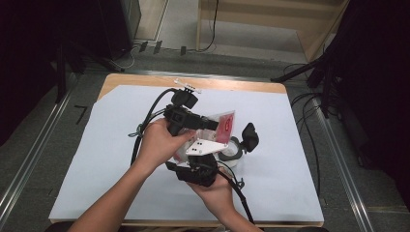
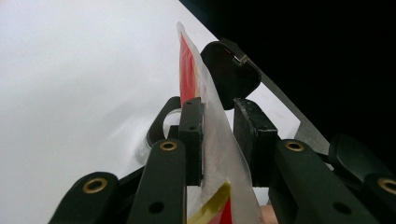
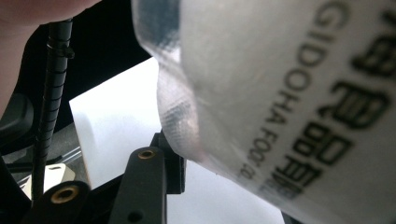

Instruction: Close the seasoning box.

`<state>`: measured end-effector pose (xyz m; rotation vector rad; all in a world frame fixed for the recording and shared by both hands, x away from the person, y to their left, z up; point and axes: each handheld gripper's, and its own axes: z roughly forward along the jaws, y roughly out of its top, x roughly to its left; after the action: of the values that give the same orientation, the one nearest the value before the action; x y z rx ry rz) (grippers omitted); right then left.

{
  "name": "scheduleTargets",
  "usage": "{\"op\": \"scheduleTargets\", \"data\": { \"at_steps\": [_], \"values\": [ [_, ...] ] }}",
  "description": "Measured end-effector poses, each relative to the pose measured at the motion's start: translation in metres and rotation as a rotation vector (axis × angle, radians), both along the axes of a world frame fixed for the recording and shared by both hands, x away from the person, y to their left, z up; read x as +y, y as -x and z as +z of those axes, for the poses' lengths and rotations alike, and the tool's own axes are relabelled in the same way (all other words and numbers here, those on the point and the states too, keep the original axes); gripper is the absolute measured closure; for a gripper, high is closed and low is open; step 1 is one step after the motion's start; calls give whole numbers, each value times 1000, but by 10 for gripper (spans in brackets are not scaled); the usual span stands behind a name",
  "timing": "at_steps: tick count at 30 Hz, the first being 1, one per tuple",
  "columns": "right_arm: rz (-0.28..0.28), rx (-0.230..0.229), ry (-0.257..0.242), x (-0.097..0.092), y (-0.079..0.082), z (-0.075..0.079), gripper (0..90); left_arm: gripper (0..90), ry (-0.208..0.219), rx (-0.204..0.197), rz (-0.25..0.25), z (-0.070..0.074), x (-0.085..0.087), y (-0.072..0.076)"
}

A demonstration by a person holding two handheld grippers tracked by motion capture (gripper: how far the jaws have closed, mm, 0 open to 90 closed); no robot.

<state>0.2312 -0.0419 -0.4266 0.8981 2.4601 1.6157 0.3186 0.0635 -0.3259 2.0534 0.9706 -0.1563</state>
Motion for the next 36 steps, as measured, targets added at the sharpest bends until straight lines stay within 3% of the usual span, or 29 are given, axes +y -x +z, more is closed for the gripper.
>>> {"op": "scheduleTargets", "data": {
  "at_steps": [20,36],
  "values": [
    [-15,12,-31,-2,-1,-1,641,713,11,-15,-14,0,-3,1],
    [-11,3,-16,-2,-1,-1,640,719,9,-15,-7,-1,-3,1]
  ]
}}
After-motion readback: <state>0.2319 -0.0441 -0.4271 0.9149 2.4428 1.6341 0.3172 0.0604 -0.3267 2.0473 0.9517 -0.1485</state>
